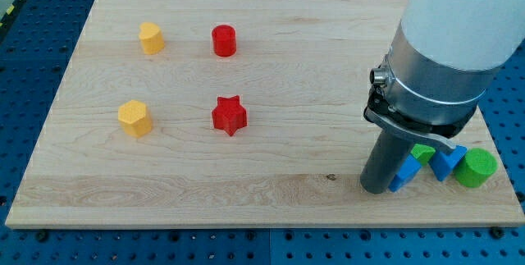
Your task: Move your arm closer to the red star
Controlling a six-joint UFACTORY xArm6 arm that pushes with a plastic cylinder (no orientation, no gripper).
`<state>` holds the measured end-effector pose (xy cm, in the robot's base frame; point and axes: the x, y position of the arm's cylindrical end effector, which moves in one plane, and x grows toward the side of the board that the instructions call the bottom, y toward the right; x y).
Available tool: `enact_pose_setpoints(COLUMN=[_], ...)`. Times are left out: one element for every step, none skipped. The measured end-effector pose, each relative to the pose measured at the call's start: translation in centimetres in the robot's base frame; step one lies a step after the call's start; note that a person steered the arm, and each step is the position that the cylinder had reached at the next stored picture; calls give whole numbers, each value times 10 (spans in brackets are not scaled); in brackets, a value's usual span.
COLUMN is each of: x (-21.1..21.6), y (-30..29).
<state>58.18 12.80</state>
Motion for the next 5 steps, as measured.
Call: enact_pose_setpoints(x=[0, 4, 5, -11, -71], y=[-5, -13, -13, -15, -31])
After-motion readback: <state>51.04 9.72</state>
